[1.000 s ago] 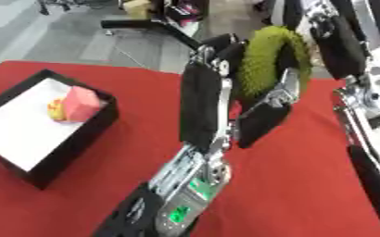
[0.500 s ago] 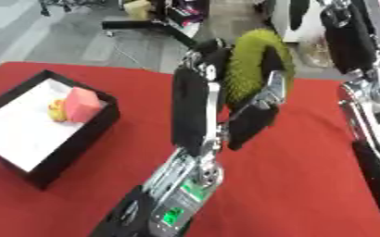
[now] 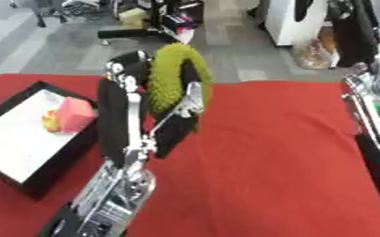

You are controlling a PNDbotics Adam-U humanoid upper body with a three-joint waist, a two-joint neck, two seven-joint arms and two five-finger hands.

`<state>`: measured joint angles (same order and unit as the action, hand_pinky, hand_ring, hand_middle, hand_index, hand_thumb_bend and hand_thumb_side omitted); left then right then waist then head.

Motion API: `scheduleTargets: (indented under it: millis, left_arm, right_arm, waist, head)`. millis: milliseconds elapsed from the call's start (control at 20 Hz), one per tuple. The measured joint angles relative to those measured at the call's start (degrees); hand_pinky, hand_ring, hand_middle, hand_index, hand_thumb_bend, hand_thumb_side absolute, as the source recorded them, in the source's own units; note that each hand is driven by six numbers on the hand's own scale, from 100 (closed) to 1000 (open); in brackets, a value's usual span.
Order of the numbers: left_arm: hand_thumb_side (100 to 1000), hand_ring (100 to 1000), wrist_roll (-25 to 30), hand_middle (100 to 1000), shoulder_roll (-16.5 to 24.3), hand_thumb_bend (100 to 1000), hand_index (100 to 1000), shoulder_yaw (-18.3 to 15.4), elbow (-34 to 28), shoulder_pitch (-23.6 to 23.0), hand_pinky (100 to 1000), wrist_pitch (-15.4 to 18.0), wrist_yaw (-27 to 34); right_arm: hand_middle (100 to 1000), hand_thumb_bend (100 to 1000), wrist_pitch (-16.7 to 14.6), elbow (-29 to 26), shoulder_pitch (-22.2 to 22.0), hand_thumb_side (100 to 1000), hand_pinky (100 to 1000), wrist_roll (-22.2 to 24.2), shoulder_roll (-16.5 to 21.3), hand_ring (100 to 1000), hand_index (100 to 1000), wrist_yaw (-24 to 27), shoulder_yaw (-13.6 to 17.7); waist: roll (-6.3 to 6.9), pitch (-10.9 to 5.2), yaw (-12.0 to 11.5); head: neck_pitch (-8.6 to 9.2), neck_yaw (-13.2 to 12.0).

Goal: Pick up the objects with one hand, pass them to the other hand, and then place them into the box on the other side of the table.

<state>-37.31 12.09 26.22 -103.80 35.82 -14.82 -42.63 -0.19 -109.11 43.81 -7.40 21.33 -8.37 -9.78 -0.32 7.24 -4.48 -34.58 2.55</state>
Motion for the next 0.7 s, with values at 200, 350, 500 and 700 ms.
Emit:
scheduleTargets:
  millis: [200, 350, 500, 700]
  left_arm:
    - [213, 272, 1.95, 260, 7.03, 100, 336, -2.94, 3.49, 0.64, 340, -4.15, -0.91]
    - [100, 277, 3.61, 267, 10.91, 100, 344, -5.28, 9.95, 2.38, 346, -7.08, -3.41]
    - [100, 283, 8.04, 271, 13.48, 100, 354, -7.14, 18.64, 4.52, 354, -9.69, -7.62]
    - [249, 427, 16.56, 494, 14.41, 270, 608, -9.37, 30.61, 6.47, 547, -12.30, -13.30]
  right_arm:
    - [224, 100, 0.01, 0.05, -0.48, 857, 804, -0.03, 0.31, 245, 282, -0.26, 0.03]
    - [224, 100, -0.09, 0.24, -0.74, 859, 806, 0.10, 0.31, 244, 282, -0.42, -0.01]
    - [222, 100, -0.15, 0.37, -1.05, 857, 809, 0.21, 0.31, 242, 281, -0.43, -0.12]
    - [220, 100, -0.11, 0.50, -1.54, 865, 811, 0.47, 0.31, 239, 279, -0.44, -0.14]
  waist:
    - [0.30, -0.12, 0.62]
    - [0.46, -0.13, 1.00]
    - [0.75, -0.13, 1.38]
    - [0.91, -0.13, 1.72]
  head:
    - [0.00, -0.01]
    - [0.01, -0.03]
    - [0.01, -0.22]
    - [0.00, -0.46]
